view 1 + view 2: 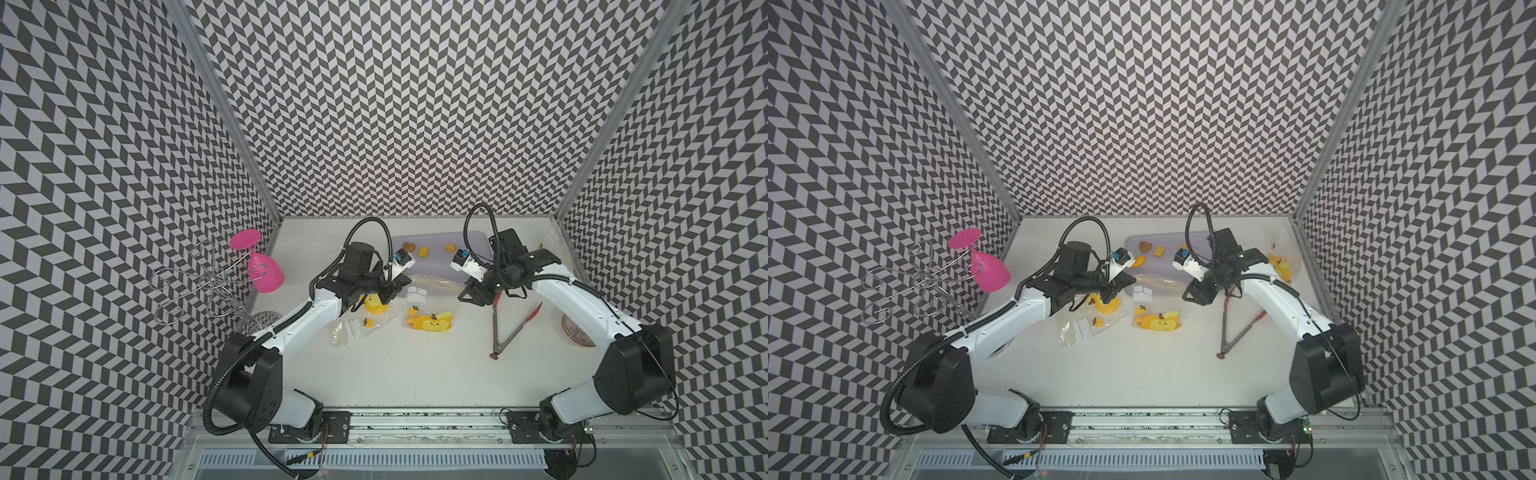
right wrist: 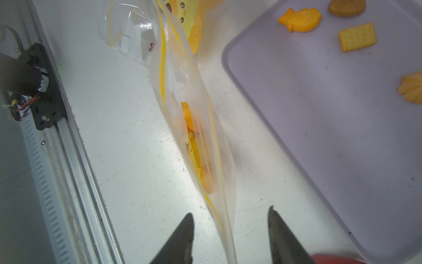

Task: Put the cookies into a resealable bag to prevent moisture
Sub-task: Close the ziploc bag at the center of the board.

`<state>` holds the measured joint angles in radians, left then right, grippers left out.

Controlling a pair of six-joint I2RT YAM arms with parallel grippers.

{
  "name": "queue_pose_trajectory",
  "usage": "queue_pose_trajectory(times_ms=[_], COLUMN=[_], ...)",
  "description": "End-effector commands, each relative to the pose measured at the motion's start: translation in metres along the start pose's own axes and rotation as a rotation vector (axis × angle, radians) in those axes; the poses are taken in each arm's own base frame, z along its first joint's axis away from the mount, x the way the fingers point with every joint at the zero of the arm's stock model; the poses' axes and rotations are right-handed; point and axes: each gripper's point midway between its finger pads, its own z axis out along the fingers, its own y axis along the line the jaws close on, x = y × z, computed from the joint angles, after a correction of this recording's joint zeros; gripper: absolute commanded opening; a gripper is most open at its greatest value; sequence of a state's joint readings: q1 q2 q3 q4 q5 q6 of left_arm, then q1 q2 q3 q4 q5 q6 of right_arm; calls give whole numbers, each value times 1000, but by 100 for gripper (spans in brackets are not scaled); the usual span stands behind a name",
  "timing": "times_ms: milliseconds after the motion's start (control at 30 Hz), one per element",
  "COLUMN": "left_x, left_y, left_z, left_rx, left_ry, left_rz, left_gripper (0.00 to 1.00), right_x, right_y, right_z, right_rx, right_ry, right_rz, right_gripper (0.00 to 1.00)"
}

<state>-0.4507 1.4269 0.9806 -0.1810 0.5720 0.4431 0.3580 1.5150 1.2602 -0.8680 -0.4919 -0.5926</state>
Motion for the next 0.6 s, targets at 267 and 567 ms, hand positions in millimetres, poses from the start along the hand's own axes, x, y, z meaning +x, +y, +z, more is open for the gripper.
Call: queue_pose_trajectory(times_ms=[267,567], left_x=[-18,-19], left_y=[2,1], left_z=[-7,-8], left_rx=[-2,3], left_ry=[-44,-48], left_rz=[59,62], left_gripper=[0,0], right_x=[-28,-35], right_y=[11,16], right_z=[-4,-1], right_rx=[-26,-35], right_ry=[-105,-120], right_rz=[-112,-148], right_gripper=[0,15])
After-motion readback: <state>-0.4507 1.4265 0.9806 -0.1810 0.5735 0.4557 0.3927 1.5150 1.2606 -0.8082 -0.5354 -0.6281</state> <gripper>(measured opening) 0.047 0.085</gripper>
